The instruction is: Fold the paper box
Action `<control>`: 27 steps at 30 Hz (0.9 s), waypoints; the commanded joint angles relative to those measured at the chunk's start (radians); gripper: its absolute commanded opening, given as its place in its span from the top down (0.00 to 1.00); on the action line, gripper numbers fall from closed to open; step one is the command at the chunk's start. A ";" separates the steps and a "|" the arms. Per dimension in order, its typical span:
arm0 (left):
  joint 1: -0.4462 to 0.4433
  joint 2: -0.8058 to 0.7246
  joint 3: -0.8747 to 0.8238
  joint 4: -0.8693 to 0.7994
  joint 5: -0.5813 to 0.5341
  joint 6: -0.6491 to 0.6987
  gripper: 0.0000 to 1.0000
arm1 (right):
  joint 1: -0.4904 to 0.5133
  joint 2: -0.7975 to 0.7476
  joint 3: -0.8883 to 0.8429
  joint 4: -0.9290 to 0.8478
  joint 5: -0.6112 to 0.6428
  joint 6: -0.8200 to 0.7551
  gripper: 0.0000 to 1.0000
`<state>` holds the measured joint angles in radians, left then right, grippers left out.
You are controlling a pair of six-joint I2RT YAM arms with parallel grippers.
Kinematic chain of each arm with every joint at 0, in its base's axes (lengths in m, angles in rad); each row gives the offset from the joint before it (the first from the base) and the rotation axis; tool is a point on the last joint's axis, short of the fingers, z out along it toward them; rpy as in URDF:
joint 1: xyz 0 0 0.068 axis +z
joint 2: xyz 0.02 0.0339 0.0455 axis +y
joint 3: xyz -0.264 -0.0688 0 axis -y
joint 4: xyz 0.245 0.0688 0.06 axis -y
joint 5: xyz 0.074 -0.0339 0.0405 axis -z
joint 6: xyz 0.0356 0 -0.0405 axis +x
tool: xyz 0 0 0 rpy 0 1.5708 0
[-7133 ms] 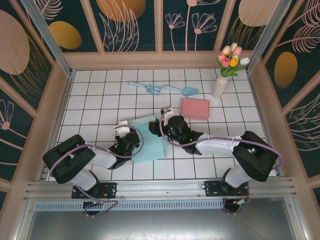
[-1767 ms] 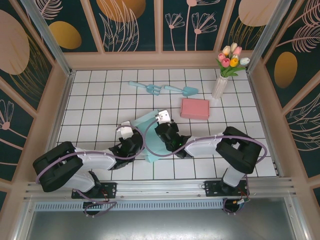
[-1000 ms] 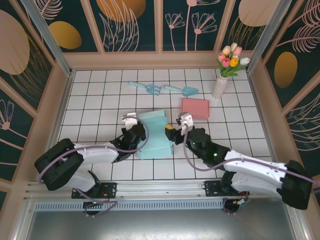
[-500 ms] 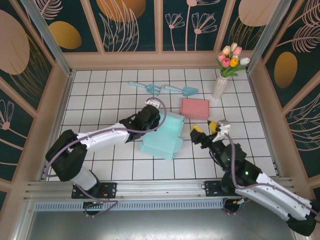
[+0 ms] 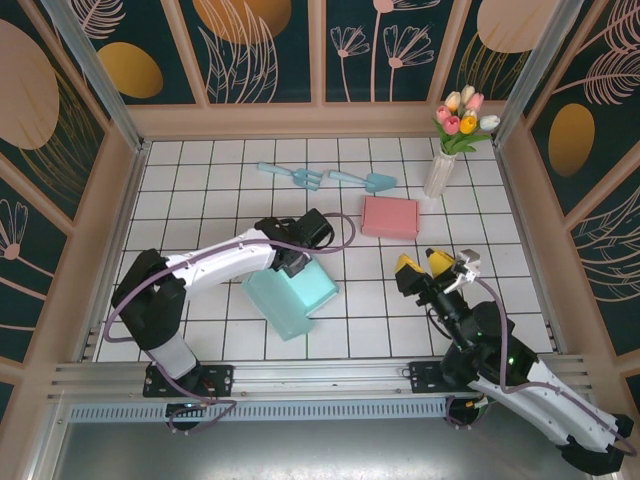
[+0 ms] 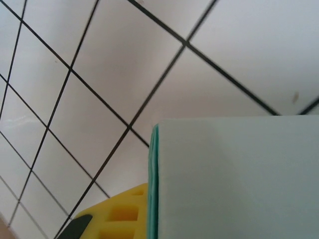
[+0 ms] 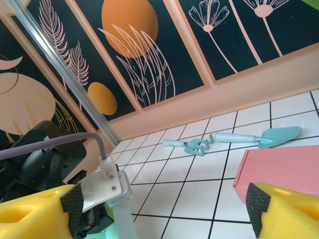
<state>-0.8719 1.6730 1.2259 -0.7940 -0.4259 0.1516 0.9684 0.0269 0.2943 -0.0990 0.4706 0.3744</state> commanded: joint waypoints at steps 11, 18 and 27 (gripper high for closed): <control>-0.010 0.206 0.195 -0.157 -0.050 0.276 1.00 | -0.002 -0.019 0.006 -0.013 0.021 0.015 0.13; -0.009 0.430 0.385 -0.129 -0.129 0.329 0.93 | -0.002 -0.020 0.005 -0.018 0.030 0.011 0.13; -0.004 0.465 0.472 -0.115 -0.230 0.358 0.60 | -0.002 -0.019 0.004 -0.015 0.027 0.012 0.13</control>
<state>-0.8772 2.1551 1.6726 -0.9157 -0.5922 0.4873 0.9684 0.0257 0.2943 -0.1181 0.4816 0.3771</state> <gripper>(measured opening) 0.393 0.868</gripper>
